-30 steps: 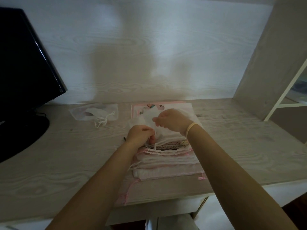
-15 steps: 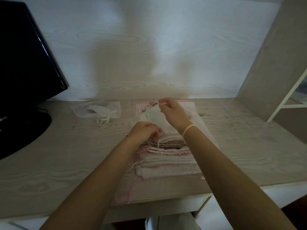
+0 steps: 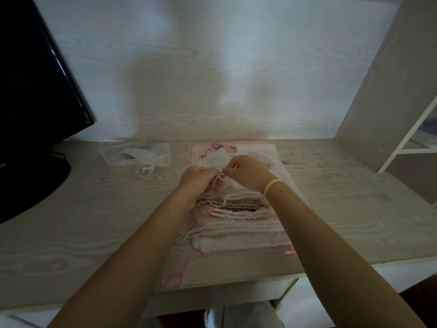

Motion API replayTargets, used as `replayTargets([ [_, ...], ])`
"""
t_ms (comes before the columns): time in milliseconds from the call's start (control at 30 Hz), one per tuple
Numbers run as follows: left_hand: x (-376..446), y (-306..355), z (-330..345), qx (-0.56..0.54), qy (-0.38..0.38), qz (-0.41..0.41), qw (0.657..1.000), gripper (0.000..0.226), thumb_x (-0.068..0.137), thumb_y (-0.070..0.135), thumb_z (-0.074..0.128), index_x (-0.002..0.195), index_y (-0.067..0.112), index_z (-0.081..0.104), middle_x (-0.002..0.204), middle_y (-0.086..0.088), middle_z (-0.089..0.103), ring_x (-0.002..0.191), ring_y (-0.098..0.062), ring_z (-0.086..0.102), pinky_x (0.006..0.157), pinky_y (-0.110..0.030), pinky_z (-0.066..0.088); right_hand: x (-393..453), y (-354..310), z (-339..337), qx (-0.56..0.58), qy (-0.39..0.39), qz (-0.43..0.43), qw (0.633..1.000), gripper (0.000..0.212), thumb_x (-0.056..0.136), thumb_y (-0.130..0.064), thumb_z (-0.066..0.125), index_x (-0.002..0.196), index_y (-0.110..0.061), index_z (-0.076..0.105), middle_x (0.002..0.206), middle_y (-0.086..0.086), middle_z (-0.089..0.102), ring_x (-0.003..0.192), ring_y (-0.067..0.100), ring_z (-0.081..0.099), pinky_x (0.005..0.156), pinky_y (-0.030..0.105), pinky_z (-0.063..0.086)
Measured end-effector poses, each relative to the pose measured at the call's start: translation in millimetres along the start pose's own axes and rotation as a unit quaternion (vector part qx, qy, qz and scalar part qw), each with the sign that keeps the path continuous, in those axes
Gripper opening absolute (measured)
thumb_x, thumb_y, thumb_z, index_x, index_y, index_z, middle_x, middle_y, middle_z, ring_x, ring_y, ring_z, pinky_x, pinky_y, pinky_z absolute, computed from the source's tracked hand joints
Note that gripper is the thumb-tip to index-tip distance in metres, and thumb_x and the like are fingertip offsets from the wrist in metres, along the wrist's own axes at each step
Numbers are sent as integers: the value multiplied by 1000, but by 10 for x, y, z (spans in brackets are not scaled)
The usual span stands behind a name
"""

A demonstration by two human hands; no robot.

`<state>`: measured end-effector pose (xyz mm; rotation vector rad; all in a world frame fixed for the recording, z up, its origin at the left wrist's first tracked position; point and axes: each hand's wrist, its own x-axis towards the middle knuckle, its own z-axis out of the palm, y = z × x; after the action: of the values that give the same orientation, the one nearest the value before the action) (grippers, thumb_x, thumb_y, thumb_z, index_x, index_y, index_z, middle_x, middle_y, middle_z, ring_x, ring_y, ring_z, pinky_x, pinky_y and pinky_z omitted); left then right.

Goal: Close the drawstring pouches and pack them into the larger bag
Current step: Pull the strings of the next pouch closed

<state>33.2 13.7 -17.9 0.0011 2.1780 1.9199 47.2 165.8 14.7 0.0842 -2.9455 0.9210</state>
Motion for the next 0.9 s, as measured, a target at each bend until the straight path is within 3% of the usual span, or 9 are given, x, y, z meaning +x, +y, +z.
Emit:
replayTargets([
  [300,21,-49,-10,-68,25,16,997,11,89,12,66,97,9,74,89,-11,76,72,-16,71,66,-22,55,-82,-41,30,4,-8,-25,1000,16,89,-27,65,86,-12,72,67,-9,55,62,6,48,55,14,36],
  [400,11,-49,-18,-79,13,22,997,12,84,9,72,95,12,75,92,-13,75,75,-16,70,69,-23,54,-72,-27,72,6,8,-19,1000,16,87,-23,67,78,-11,73,69,1,64,59,9,51,53,18,37],
  [467,20,-48,-27,-57,11,29,998,14,81,7,74,92,16,76,91,-9,75,80,-15,69,75,-24,55,-68,-20,104,14,-2,-14,1000,23,84,-26,69,77,-6,75,71,11,67,57,12,49,52,21,38],
  [533,14,-44,-41,-31,11,40,999,17,82,6,74,96,16,75,88,-5,74,78,-12,68,72,-20,55,-68,-12,104,12,-12,-6,1000,28,84,-29,68,79,-3,75,68,13,64,57,14,47,53,22,38],
  [633,30,-46,-71,51,17,77,996,20,80,9,78,96,20,74,88,-2,73,76,-10,67,68,-18,54,-6,27,49,30,54,-3,998,15,87,-14,57,85,-12,72,88,3,70,77,13,59,73,23,47],
  [733,40,-38,-90,126,1,130,983,25,78,10,80,97,23,73,90,-1,73,83,-13,69,80,-27,56,28,-47,60,93,48,-7,995,26,84,0,49,91,-19,65,93,1,71,91,17,64,86,32,52],
  [800,44,-48,-104,151,-3,164,975,24,77,8,80,89,26,72,84,2,72,80,-12,68,81,-31,57,54,-111,108,91,7,-4,996,23,84,0,50,91,-18,62,95,5,70,90,21,63,79,33,52],
  [900,27,-83,-124,203,34,197,959,18,77,11,80,85,25,72,81,6,70,74,-8,65,71,-22,53,95,-164,141,59,-23,17,998,16,88,-7,58,80,-21,61,96,8,69,81,23,61,67,29,49],
])
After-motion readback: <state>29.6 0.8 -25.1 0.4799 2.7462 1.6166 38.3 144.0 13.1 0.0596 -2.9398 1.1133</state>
